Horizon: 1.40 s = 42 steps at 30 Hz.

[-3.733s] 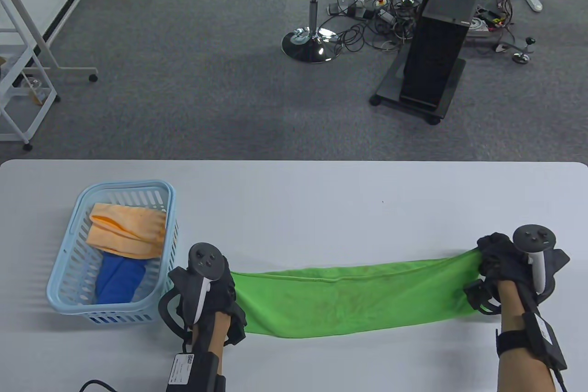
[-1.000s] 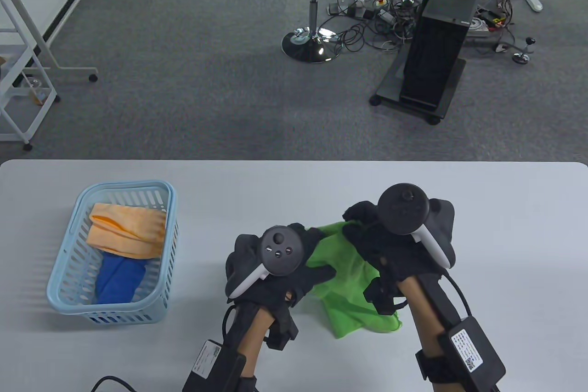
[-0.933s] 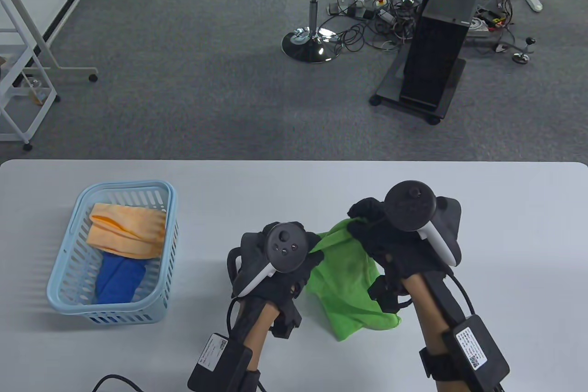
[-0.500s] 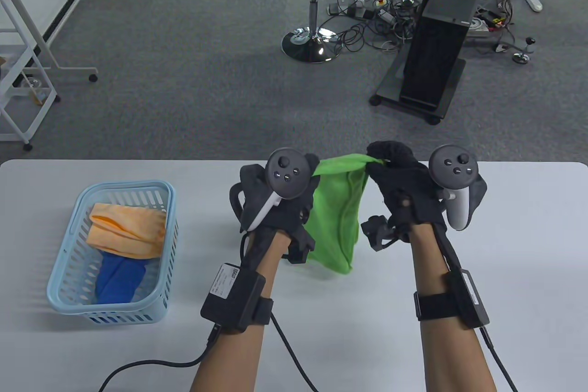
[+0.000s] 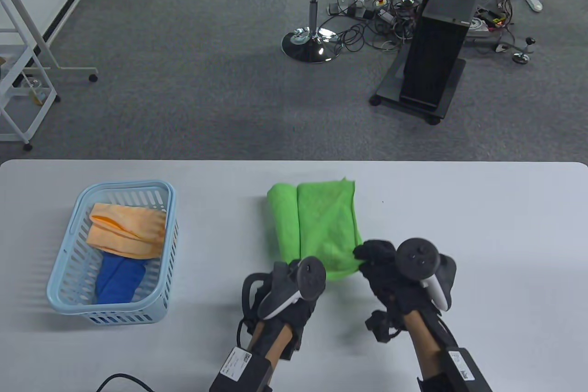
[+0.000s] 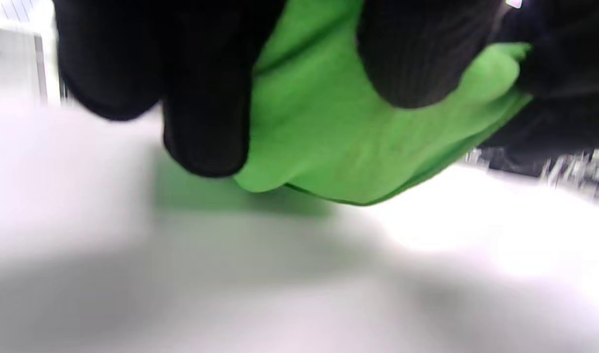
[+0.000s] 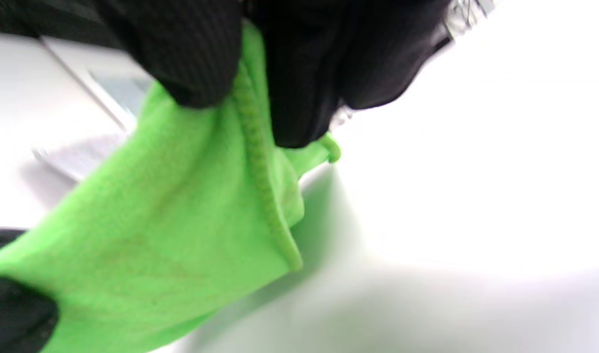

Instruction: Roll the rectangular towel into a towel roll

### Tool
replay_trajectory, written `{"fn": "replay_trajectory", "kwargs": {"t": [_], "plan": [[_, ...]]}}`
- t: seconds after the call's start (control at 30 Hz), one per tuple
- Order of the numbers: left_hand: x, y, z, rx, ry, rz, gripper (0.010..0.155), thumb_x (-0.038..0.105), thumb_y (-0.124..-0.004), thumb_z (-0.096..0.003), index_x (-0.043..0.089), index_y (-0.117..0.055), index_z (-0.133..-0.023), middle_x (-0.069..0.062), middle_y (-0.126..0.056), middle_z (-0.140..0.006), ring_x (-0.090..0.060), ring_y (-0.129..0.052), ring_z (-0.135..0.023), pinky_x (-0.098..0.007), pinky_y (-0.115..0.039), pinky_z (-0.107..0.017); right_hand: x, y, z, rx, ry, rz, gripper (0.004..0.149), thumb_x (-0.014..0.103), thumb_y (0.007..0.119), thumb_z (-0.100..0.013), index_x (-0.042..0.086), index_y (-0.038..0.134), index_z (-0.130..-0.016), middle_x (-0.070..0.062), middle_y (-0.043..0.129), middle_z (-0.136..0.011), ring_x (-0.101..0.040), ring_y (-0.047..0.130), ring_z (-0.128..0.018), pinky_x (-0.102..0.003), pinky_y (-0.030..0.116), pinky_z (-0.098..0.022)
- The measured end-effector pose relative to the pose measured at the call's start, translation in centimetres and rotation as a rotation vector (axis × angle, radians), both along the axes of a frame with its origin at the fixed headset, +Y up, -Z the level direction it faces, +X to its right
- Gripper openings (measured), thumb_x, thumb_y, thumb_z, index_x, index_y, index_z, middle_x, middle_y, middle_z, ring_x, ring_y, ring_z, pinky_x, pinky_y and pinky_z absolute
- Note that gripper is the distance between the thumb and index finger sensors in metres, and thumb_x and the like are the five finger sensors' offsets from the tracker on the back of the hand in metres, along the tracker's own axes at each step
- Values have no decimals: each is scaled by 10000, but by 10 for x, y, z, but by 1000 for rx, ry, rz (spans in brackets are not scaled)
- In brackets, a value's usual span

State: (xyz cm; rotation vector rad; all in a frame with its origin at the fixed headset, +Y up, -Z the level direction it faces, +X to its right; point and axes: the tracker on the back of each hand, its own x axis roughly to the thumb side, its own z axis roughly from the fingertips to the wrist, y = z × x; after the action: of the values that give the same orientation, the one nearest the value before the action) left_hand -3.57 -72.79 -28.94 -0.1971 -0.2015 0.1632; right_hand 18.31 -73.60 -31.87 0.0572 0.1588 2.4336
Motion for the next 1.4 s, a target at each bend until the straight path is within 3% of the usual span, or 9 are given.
{"fn": "replay_trajectory", "kwargs": {"t": [0.07,0.17,0.4,0.53,0.8,0.97,1.17,1.3,1.4], "plan": [[-1,-16,15,-3,-10,-33,554,498,-815,-401,280,-919,-900,-146,-910,-944,-262,-1070,-541,-480,-868,-393,-2,-14,9,-41,33,44,474,282,819,-340,280,819,-814,-75,681,-936,-228,919,-704,-496,739,-592],[-9,-8,21,34,19,52,465,406,-853,-405,342,-845,-866,-128,-829,-976,-227,-1056,-500,-459,-869,-378,-1,-3,12,-14,4,43,470,291,820,-339,287,827,-808,-56,724,-911,-196,962,-595,-469,784,-531],[-23,105,10,247,50,319,428,436,-928,-357,220,-904,-726,-134,-810,-992,-248,-1046,-545,-490,-855,-414,2,102,10,175,-115,-111,477,311,816,-341,266,814,-816,-94,806,-873,-125,1020,-384,-404,866,-394],[-22,164,8,341,41,438,447,518,-872,-378,162,-991,-621,-157,-832,-989,-273,-1053,-558,-506,-852,-423,0,162,13,295,-157,-200,473,301,818,-341,262,824,-813,-90,822,-856,-147,1014,-405,-424,852,-413],[-13,231,5,315,-47,680,497,483,-801,-448,162,-1020,-758,-188,-879,-962,-363,-1000,-667,-567,-800,-485,-17,251,3,404,-183,-133,463,281,803,-364,268,841,-825,-59,838,-832,-189,963,-532,-466,792,-511],[-9,227,-30,58,-15,500,530,424,-756,-496,131,-910,-910,-197,-759,-1055,-410,-919,-765,-607,-736,-545,-28,245,-45,247,-177,3,455,269,791,-373,285,839,-825,-36,828,-851,-197,947,-589,-484,757,-566],[-12,234,-56,242,136,455,438,320,-852,-446,254,-883,-877,-168,-770,-1036,-343,-971,-724,-566,-783,-516,-29,244,-84,282,-101,-160,428,232,769,-376,337,842,-785,18,809,-872,-194,932,-655,-511,702,-628],[-14,221,-47,327,134,368,447,370,-912,-402,244,-836,-824,-144,-771,-1033,-308,-989,-715,-543,-807,-511,-31,249,-72,414,-64,-139,398,214,763,-371,359,864,-727,49,804,-871,-180,925,-679,-503,694,-641],[-13,186,-28,410,97,220,422,412,-935,-375,229,-871,-750,-136,-793,-1018,-308,-985,-724,-546,-799,-523,-31,215,-51,412,-17,-139,400,206,766,-367,338,863,-732,25,799,-870,-197,921,-677,-509,694,-631]]}}
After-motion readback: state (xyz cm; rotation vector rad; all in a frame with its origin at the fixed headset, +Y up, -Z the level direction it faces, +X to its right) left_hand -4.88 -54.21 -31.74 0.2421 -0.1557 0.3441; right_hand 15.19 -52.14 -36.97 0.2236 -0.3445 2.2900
